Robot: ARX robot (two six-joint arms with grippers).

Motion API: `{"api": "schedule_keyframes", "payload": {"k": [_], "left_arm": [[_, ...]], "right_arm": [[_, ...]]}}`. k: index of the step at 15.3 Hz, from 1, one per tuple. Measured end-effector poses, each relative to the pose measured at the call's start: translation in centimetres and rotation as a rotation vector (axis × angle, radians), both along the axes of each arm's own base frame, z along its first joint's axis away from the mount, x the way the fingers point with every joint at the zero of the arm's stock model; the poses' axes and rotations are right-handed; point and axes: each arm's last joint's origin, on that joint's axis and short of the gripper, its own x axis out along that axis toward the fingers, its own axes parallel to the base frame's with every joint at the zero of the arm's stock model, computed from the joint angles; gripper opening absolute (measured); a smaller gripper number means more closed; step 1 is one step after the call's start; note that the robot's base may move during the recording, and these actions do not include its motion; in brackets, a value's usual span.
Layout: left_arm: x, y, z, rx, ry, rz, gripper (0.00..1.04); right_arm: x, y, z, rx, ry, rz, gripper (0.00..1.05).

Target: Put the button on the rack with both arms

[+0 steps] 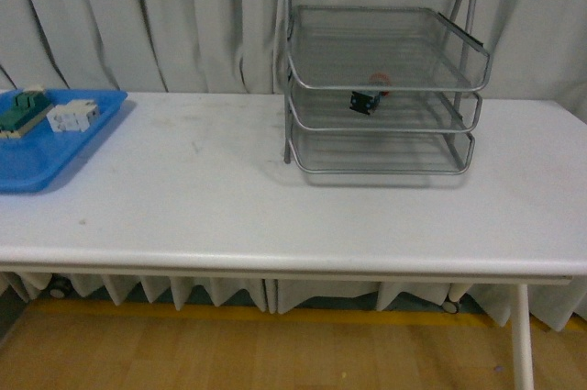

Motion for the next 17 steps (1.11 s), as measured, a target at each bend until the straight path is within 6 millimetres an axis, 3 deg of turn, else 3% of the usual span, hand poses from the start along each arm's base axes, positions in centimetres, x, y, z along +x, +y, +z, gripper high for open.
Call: {"api": "schedule_keyframes", "payload": {"k": [6, 7, 13, 14, 17], "left_arm": [[0.0, 0.0, 0.0, 0.0, 0.0, 0.0, 0.98], [0.0, 0.0, 0.01, 0.0, -0.001, 0.0, 0.98], [0.0, 0.0, 0.01, 0.0, -0.001, 0.0, 0.98], [0.0, 0.0, 0.0, 0.0, 0.0, 0.0, 0.98], [0.0, 0.0, 0.0, 0.0, 0.0, 0.0, 0.98]], "right_arm": [[0.01, 0.0, -0.22, 0.0, 0.02, -0.002, 0.02], [0.01, 0.0, -0.22, -0.001, 0.02, -0.001, 0.11], [0.01, 0.0, -0.22, -0.001, 0.02, -0.002, 0.93], [0.01, 0.0, -0.22, -0.001, 0.02, -0.001, 1.0], [0.01, 0.0, -0.22, -0.001, 0.02, -0.001, 0.98]]}}
